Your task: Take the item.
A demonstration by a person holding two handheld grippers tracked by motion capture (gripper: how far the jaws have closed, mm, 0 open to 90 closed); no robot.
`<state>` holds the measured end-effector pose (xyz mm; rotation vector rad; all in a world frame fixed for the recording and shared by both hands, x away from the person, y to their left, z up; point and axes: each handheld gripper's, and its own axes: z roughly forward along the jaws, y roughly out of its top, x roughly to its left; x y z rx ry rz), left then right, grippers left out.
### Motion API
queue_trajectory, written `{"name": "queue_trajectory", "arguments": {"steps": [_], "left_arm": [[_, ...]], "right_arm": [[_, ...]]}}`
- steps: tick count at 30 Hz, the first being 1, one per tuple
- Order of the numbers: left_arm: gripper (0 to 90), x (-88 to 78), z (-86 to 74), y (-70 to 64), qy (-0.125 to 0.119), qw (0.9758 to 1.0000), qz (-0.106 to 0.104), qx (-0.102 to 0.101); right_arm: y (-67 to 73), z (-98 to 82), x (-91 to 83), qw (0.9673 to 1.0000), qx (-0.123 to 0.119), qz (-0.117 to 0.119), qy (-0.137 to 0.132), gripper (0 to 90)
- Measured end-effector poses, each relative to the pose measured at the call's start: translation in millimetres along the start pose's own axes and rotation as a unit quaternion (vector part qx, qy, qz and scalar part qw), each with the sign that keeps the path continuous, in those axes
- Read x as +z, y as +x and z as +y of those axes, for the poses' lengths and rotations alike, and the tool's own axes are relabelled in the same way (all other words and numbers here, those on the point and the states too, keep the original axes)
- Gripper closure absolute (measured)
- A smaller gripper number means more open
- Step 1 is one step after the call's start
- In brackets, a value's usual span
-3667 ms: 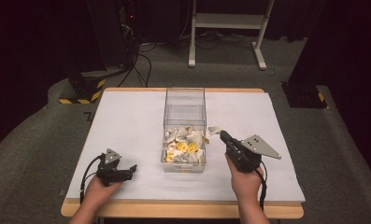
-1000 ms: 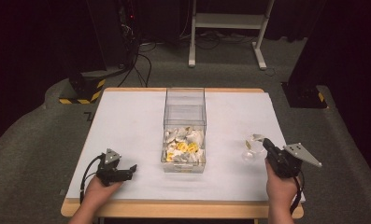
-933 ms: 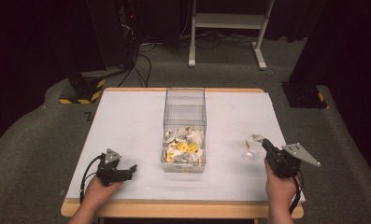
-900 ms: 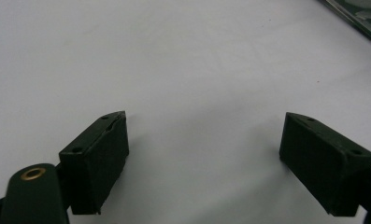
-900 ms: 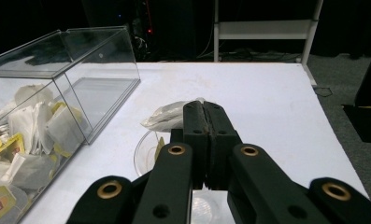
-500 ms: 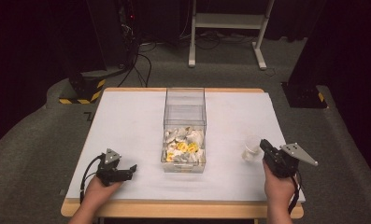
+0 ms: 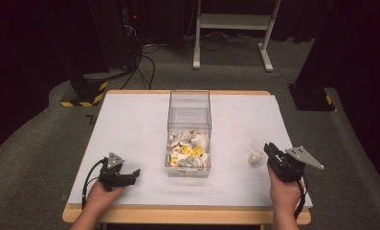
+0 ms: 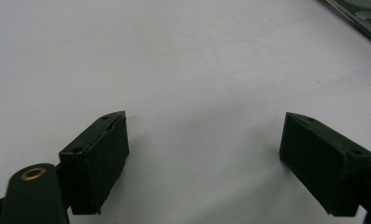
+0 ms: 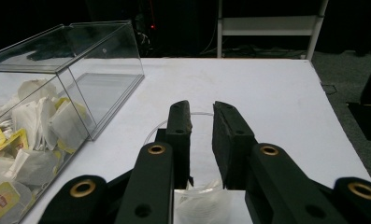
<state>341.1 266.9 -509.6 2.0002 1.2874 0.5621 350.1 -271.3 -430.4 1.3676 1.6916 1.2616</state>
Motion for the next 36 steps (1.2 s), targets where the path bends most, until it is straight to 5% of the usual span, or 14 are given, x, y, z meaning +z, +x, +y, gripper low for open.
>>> {"name": "queue_trajectory", "arguments": {"steps": [18, 36], "left_arm": [[16.2, 0.0, 0.0, 0.0, 0.0, 1.0, 0.0, 0.0], [16.2, 0.0, -0.1, -0.1, 0.0, 1.0, 0.001, 0.001]], "right_arm": [[8.8, 2.1, 3.4, 1.0, -0.008, 0.004, 0.001, 60.4], [32.3, 3.2, 13.6, 0.9991, -0.027, 0.03, 0.011, 48.0]]}}
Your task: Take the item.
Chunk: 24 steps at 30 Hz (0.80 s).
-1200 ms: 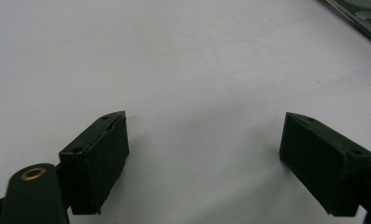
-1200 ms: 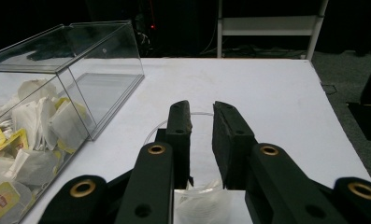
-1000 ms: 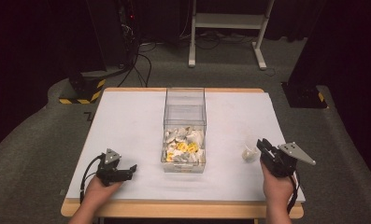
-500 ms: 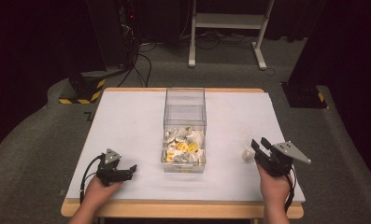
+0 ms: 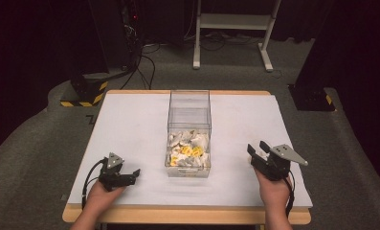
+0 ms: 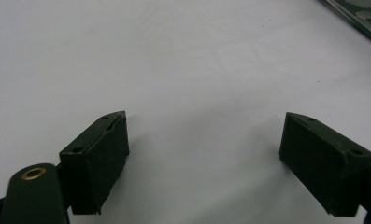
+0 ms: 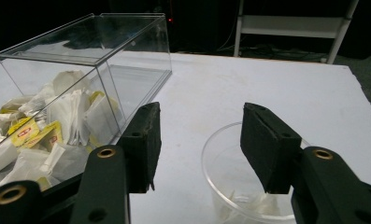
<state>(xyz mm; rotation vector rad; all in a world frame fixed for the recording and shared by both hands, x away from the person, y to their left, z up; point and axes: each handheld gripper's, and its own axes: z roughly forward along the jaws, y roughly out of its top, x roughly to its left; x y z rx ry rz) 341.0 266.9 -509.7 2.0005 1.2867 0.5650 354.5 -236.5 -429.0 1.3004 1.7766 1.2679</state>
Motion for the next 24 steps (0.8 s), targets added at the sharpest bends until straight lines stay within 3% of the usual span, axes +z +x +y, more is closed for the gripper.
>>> {"name": "queue_trajectory", "arguments": {"steps": [24], "left_arm": [[16.3, -0.1, 0.0, 0.0, 0.0, 1.0, 0.001, 0.001]], "right_arm": [[51.1, -6.3, 20.7, 0.9978, -0.047, 0.044, 0.013, 41.6]]}}
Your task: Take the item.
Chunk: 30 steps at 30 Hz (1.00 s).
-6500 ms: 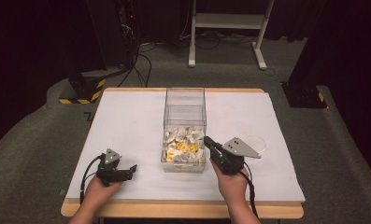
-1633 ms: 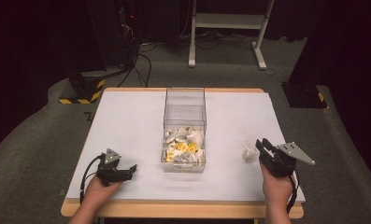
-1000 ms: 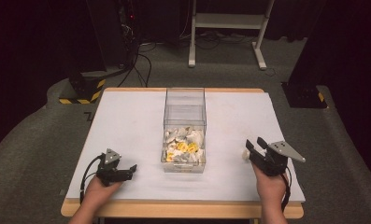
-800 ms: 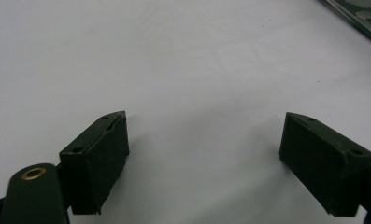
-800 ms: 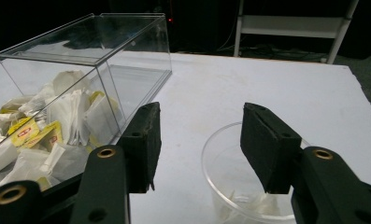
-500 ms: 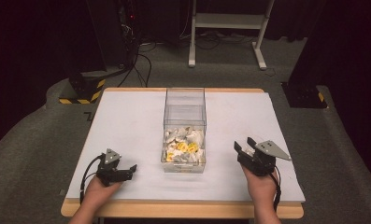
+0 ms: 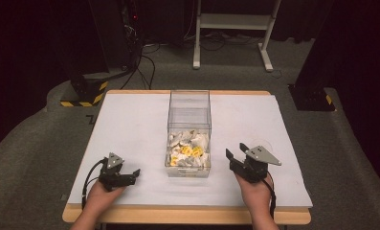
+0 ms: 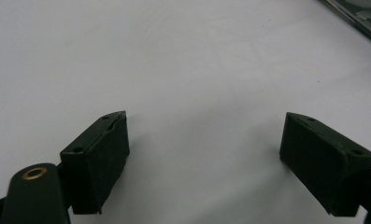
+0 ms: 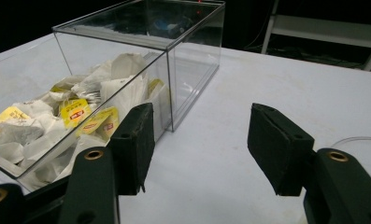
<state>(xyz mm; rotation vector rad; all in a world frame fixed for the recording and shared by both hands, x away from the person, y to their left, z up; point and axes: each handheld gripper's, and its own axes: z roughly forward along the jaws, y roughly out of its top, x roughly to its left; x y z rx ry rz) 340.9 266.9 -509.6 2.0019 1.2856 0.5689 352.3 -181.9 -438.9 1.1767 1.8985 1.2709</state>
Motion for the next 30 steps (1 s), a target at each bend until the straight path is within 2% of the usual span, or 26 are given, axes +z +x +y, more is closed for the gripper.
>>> {"name": "queue_trajectory", "arguments": {"steps": [9, 14, 18, 21, 23, 24, 26, 30], "left_arm": [[16.3, 0.0, 0.0, -0.2, 0.0, 1.0, 0.0, -0.001], [16.3, 0.0, 0.0, -0.1, 0.0, 1.0, 0.0, 0.0], [16.3, 0.0, 0.0, -0.1, 0.0, 1.0, 0.0, 0.0], [16.3, 0.1, 0.0, -0.1, 0.0, 1.0, 0.001, 0.0], [16.3, 0.1, 0.0, -0.1, 0.0, 1.0, 0.001, 0.0], [16.3, -0.1, 0.0, -0.1, 0.0, 1.0, 0.001, 0.001], [16.3, 0.0, 0.0, -0.2, 0.0, 1.0, 0.001, 0.001], [16.3, 0.1, 0.0, -0.2, 0.0, 1.0, 0.002, 0.0]], "right_arm": [[13.4, -8.7, 16.1, 0.9994, -0.013, 0.009, 0.03, 38.5], [10.6, -21.5, 29.4, 0.998, -0.008, 0.01, 0.063, 35.9], [8.7, -32.4, 42.2, 0.9942, -0.005, 0.009, 0.107, 32.9], [8.5, -36.2, 48.1, 0.9919, -0.005, 0.008, 0.127, 31.0], [10.0, -41.7, 56.0, 0.9875, -0.004, 0.011, 0.157, 27.2], [11.2, -45.0, 61.0, 0.9832, -0.007, 0.012, 0.182, 25.1], [16.9, -44.9, 61.7, 0.9828, -0.034, 0.002, 0.181, 25.1], [13.8, -44.7, 62.5, 0.9824, -0.02, 0.011, 0.186, 24.4]]}}
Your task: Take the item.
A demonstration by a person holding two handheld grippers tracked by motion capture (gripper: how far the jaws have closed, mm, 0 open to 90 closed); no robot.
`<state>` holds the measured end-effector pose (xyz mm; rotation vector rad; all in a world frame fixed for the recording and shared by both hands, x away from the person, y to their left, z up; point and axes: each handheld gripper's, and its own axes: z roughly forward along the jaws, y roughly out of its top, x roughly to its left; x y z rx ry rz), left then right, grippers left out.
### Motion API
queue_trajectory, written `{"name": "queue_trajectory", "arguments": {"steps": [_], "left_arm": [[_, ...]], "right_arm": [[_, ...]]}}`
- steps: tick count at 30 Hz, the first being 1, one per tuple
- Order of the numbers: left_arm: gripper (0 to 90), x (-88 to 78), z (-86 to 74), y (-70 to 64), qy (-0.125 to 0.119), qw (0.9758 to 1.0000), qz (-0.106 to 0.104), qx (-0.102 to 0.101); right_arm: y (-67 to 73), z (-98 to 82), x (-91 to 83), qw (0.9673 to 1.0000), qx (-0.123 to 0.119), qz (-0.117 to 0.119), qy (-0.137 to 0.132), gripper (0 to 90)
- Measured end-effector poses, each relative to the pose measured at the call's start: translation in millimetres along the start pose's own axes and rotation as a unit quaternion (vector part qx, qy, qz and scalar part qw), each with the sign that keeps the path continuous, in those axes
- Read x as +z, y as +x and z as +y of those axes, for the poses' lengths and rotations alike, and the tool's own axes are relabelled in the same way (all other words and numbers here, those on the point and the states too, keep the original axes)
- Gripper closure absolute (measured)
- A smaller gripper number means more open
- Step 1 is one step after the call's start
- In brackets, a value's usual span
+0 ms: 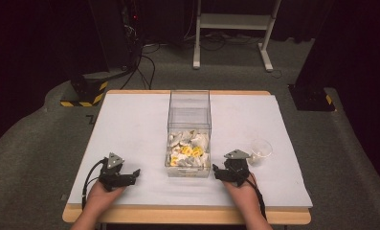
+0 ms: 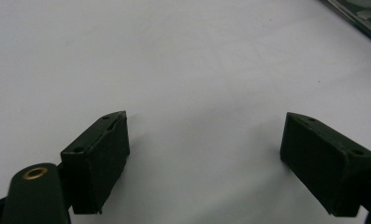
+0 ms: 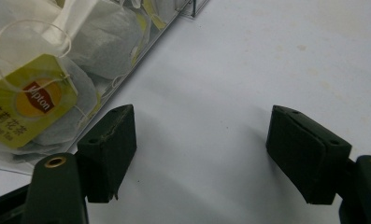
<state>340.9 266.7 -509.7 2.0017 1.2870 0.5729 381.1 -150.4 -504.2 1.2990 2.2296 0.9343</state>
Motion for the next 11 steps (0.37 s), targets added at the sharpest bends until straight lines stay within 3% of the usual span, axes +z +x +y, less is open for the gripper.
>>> {"name": "queue_trajectory", "arguments": {"steps": [11], "left_arm": [[16.3, -0.3, 0.0, 0.0, 0.001, 1.0, 0.0, 0.002]], "right_arm": [[0.5, 0.0, 0.2, 1.0, -0.002, -0.002, 0.0, 24.2]]}}
